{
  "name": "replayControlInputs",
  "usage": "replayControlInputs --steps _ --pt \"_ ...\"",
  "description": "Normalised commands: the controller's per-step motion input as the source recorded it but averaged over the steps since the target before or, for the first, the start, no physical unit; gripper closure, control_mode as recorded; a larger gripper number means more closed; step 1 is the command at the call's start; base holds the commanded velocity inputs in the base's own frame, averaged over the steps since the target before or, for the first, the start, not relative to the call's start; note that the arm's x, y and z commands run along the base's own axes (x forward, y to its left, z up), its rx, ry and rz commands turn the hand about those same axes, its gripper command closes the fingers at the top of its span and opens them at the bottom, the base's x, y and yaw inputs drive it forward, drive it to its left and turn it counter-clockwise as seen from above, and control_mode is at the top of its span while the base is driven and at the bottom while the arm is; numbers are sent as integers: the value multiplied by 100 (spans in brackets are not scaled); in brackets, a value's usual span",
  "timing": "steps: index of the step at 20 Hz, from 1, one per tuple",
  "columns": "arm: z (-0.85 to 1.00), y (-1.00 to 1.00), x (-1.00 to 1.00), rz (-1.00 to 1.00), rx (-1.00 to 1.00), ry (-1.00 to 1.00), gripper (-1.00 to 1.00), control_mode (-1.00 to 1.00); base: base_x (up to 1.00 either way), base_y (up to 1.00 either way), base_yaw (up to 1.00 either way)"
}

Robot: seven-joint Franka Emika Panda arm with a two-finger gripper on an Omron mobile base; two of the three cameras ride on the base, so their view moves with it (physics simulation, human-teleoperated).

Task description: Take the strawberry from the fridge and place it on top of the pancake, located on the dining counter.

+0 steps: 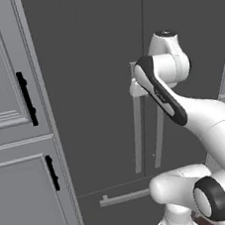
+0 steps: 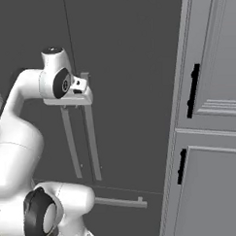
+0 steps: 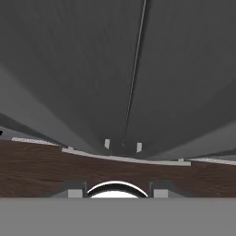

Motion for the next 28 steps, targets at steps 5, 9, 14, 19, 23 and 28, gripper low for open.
replayControlInputs --steps 5,9,14,19,23,28 --pt "-5 -3 -24 0 0 -2 -100 -100 0 0 0" --pt "-28 -15 -58 -1 0 -19 -100 -100 0 0 0" --pt "-37 -4 -44 -3 0 -19 -100 -100 0 0 0" --pt "-5 0 -7 0 0 -2 -100 100 -50 -3 -4" --pt "0 0 0 0 0 0 -100 100 -75 -9 -6" --pt "0 0 16 0 0 -1 -100 -100 -2 -2 -3"
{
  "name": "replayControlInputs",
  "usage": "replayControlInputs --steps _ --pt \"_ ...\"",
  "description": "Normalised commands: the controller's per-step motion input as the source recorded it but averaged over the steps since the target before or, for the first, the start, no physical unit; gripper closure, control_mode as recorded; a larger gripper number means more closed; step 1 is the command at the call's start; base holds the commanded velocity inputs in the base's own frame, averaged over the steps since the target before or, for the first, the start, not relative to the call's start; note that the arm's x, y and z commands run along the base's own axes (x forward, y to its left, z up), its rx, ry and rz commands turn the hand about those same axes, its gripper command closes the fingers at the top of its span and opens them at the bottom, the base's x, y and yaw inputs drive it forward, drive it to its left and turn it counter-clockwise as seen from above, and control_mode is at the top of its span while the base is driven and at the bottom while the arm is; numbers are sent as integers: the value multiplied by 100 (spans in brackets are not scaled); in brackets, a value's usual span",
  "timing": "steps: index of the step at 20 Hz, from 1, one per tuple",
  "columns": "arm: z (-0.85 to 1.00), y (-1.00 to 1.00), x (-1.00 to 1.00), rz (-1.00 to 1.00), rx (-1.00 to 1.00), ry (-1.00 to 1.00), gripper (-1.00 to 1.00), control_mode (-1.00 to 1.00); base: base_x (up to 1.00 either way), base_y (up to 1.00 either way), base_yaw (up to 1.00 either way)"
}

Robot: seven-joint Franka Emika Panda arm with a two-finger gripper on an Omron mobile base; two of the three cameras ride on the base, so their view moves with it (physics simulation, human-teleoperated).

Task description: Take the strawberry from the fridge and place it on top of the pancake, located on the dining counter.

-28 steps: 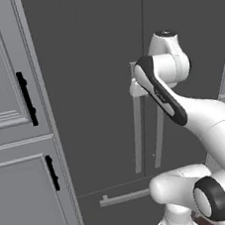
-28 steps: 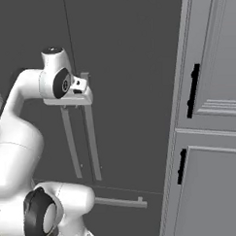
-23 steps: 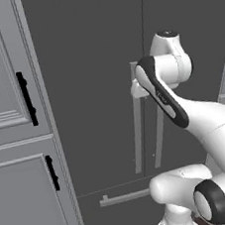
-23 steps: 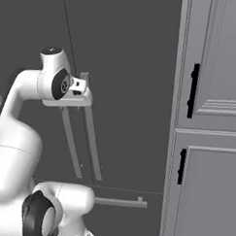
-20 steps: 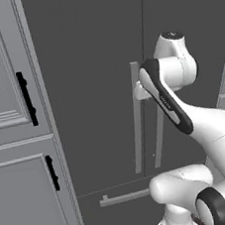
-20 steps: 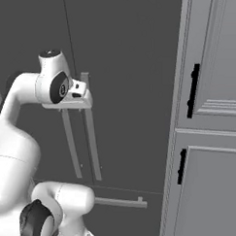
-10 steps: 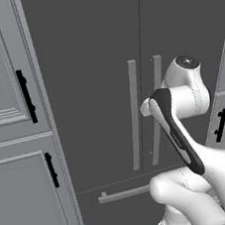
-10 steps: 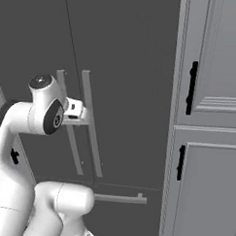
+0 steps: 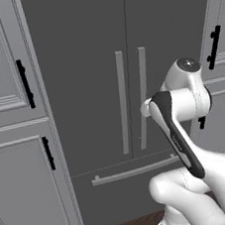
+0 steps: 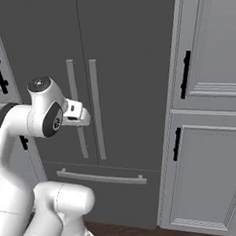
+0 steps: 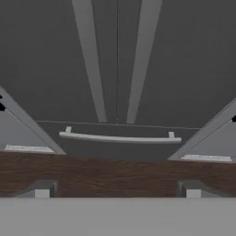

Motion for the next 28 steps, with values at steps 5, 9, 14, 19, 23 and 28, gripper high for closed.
replayControlInputs --steps 5,9,14,19,23,28 --pt "0 -28 70 0 1 -13 -100 -100 0 0 0" --pt "-1 -20 85 0 3 -18 -100 -100 0 0 0" --pt "-11 0 71 0 2 -16 -100 -100 0 0 0" --pt "-19 -1 53 0 6 -5 -100 -100 0 0 0" --pt "-17 0 49 -1 1 0 -100 -100 0 0 0" --pt "-10 0 57 -2 0 0 -100 -100 0 0 0"
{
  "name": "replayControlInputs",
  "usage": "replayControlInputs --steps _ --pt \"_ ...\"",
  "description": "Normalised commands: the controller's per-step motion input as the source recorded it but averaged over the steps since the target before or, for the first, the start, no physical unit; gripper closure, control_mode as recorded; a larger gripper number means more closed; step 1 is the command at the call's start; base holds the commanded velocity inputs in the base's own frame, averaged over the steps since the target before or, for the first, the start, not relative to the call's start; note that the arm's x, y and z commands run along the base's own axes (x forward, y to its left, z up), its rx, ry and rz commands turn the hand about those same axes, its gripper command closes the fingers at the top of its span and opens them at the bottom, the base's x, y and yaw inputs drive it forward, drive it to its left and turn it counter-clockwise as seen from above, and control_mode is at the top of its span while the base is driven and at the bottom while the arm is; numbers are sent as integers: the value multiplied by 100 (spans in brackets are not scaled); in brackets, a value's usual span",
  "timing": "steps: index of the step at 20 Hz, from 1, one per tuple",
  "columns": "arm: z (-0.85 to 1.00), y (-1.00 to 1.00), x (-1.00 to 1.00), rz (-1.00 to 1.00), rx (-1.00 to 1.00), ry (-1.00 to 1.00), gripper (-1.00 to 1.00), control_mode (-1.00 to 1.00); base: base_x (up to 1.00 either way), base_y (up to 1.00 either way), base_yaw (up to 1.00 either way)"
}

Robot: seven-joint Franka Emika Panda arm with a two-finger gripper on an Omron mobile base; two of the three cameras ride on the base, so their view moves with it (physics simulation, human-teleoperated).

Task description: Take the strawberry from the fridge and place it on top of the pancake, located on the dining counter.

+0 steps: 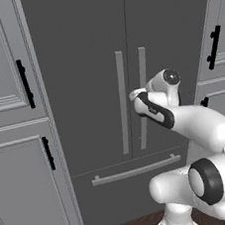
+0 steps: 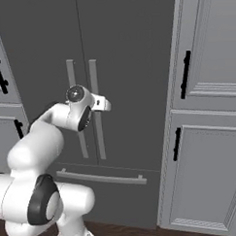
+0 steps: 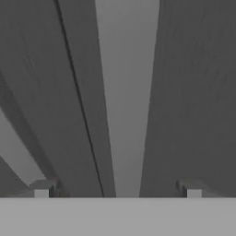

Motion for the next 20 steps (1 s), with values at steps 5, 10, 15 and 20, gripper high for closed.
replayControlInputs --steps 5,10,15,20 --pt "-19 0 56 -3 0 0 -100 -100 0 0 0" --pt "-21 0 53 -2 0 0 -100 -100 0 0 0" --pt "-16 -1 34 0 0 0 100 -100 0 0 0" --pt "0 -19 -28 -4 0 -2 100 -100 0 0 0"
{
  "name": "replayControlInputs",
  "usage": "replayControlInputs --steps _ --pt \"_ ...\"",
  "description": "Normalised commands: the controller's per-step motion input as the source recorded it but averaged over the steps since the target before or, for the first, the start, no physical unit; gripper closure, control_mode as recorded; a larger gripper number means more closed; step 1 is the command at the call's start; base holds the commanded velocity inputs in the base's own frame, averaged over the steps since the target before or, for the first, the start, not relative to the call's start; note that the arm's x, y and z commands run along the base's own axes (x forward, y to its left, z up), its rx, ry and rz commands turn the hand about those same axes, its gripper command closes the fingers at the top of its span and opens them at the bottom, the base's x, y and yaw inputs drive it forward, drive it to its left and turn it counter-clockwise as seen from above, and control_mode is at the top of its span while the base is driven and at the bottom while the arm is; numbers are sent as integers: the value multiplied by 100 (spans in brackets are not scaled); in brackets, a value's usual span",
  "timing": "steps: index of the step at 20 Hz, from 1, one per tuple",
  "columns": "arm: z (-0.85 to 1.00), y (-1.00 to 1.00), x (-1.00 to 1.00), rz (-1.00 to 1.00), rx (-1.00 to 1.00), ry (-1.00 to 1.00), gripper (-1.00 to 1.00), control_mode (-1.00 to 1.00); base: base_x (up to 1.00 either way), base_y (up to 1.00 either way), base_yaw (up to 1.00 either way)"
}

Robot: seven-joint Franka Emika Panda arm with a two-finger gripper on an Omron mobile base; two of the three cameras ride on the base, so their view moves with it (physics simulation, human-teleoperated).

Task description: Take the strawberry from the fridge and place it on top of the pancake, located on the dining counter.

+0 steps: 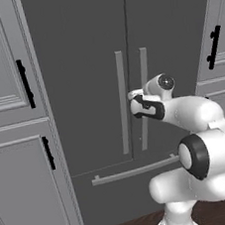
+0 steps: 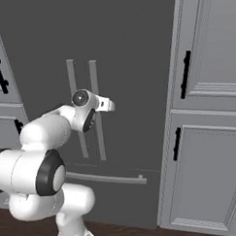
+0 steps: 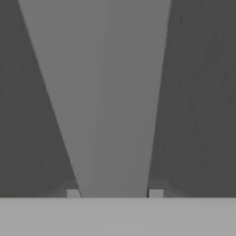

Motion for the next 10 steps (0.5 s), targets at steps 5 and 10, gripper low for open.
replayControlInputs --steps 5,10 --pt "14 -56 -100 -8 3 -1 100 -100 0 0 0" --pt "8 -63 -100 -6 0 0 100 -100 0 0 0"
